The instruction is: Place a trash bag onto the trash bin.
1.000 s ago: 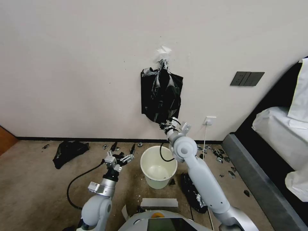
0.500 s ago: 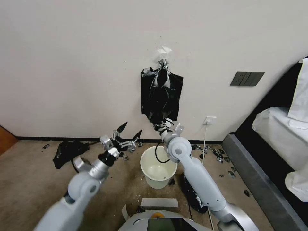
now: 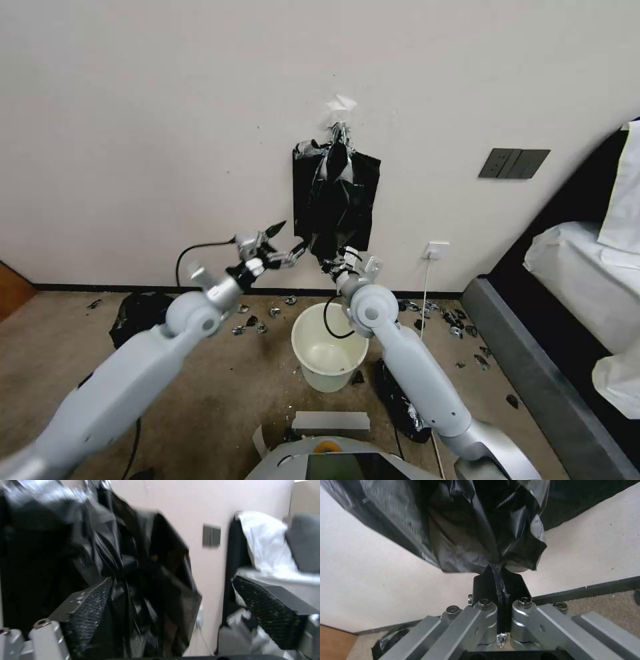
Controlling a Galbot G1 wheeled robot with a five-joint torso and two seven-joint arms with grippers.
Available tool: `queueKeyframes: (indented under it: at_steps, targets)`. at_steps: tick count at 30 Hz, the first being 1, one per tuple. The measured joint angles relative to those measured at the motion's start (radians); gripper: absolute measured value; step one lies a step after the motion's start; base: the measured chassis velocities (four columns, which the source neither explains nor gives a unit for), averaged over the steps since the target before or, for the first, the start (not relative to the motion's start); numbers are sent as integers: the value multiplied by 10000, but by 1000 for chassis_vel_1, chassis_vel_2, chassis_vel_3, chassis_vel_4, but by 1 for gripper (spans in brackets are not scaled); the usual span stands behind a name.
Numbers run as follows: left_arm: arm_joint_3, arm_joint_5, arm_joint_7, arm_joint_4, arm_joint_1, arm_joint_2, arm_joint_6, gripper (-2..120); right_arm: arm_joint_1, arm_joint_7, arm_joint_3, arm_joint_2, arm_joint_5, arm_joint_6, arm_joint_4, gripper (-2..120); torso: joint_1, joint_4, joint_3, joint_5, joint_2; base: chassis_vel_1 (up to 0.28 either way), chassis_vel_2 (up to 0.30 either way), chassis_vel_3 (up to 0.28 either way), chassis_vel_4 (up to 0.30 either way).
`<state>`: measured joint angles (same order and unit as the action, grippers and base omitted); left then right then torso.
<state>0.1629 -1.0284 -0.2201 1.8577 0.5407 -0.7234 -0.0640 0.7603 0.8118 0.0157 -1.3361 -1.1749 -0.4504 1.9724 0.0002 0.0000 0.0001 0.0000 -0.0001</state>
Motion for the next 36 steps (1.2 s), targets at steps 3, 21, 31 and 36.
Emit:
queueKeyframes:
  at_steps: [3,21,31,36]
  targets:
    - [479,282,6,-194,-580,14,41,83,0,-1,66,-5,-2,7,0,0,-1,0,0,1,0,0,0,0,0]
    - [2389,1238,2329,-153,-2564,-361,1524,52,260,-6,394,-14,4,37,198,0,-1,0,-1,0,0,0,0,0,0]
    - [3735,1174,3275,-179,-3601,-783,1825,53,305,-27,482,-35,25,48,209,0,-1,1,-1,1,0,0,0,0,0]
    - [4275,1058,3383,-285,-4094,-1123,1893,53,431,-35,708,3,27,51,291,0,-1,1,-1,2,0,0,0,0,0]
